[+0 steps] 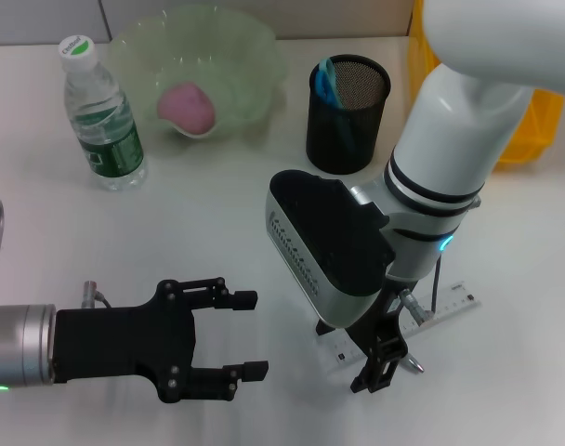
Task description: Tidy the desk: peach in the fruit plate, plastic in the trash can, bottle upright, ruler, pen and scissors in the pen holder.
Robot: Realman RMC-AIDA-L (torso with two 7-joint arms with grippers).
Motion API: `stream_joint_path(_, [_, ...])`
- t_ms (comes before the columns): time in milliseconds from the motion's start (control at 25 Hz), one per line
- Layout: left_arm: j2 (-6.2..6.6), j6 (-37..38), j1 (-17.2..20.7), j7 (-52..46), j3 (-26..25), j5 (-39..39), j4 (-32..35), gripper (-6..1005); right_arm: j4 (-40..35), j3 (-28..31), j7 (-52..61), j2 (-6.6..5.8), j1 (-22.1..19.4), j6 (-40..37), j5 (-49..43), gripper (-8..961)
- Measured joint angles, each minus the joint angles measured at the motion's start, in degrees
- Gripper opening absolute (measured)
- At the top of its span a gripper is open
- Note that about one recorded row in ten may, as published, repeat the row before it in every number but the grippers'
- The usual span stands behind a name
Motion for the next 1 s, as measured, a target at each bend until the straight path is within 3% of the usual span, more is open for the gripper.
stream_joint_path(840, [-0.07, 0.34, 0.00, 0.00, 0.00, -0.31, -0.09, 753, -0.35, -1.40, 1.12, 0.00, -0.29, 1.68, -0.29, 618])
stream_joint_path(1000, [-0.08, 0.35, 0.00, 0.00, 0.00, -0.34, -0.09, 753, -0.36, -1.40, 1.16, 0.00, -0.29, 1.89, -0.42, 488])
